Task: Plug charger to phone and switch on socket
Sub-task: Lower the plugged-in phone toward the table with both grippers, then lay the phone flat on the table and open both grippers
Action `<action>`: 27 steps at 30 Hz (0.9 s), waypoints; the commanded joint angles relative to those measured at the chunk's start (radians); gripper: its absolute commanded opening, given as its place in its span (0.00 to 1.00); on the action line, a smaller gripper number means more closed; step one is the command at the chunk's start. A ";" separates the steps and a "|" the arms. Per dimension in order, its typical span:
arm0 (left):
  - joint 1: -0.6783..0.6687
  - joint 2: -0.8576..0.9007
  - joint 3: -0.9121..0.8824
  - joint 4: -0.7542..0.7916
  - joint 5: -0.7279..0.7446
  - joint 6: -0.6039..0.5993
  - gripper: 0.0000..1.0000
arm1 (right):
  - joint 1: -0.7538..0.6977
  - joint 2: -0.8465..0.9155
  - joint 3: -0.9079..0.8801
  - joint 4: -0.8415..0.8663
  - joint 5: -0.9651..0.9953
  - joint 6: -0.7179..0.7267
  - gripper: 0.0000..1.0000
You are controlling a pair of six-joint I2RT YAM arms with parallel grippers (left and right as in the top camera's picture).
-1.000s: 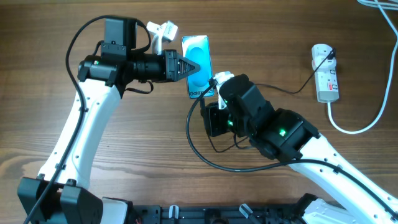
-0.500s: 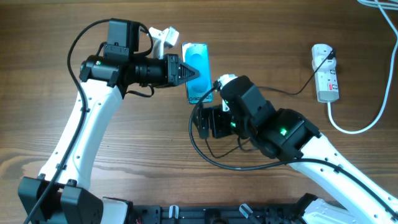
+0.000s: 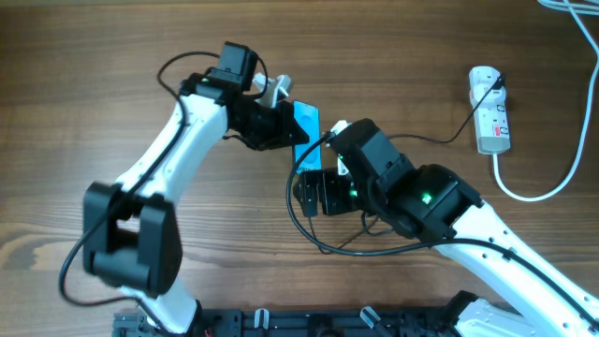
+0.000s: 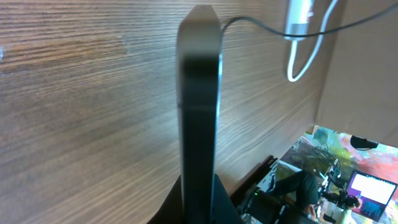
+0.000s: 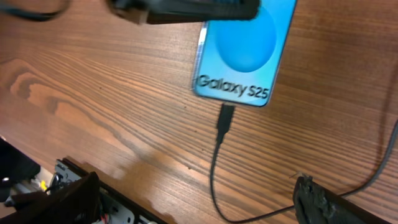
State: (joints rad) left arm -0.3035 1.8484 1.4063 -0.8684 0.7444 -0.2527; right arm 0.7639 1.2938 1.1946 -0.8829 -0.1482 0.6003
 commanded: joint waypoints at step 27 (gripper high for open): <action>-0.061 0.282 -0.002 0.194 0.013 0.039 0.05 | -0.050 -0.015 0.016 -0.024 0.023 0.139 1.00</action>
State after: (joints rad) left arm -0.3565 2.1124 1.4052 -0.6796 0.7368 -0.2298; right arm 0.7181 1.2938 1.1946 -0.9054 -0.1265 0.7300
